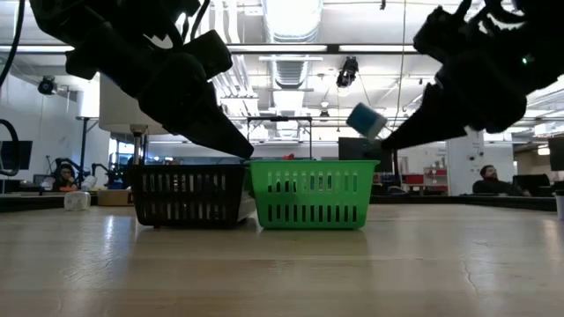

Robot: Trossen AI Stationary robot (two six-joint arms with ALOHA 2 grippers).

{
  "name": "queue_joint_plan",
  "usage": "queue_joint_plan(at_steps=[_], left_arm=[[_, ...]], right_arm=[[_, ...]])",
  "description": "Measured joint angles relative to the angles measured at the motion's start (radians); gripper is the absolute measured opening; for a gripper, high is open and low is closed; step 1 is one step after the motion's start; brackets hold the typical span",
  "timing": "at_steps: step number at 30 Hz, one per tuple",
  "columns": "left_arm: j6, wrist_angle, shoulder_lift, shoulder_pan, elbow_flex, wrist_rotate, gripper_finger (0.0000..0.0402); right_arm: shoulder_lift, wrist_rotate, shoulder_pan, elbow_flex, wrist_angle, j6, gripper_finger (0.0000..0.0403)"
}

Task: Pick & Place Office items
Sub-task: Put the blue white charger adapter into the black bin

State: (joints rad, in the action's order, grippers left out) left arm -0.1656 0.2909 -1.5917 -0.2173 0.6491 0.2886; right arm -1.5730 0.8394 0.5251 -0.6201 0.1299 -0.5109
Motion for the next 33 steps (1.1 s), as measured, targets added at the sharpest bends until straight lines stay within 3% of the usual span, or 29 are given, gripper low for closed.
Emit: queue_joint_plan(at_steps=[11,21,33], left_arm=[[0.003,0.194,0.000,0.003,0.016,0.001,0.0285],[0.112,0.181,0.000,0.005,0.112,-0.017,0.0284],[0.170,0.175,0.000,0.006,0.116,-0.055,0.0284]], right_arm=[[0.020,-0.006,0.000,-0.031,-0.001,0.048,0.0012],[0.020,-0.033,0.000,-0.092,-0.003,0.123,0.0012],[0.020,-0.037,0.000,-0.146,-0.022,0.164,0.0013]])
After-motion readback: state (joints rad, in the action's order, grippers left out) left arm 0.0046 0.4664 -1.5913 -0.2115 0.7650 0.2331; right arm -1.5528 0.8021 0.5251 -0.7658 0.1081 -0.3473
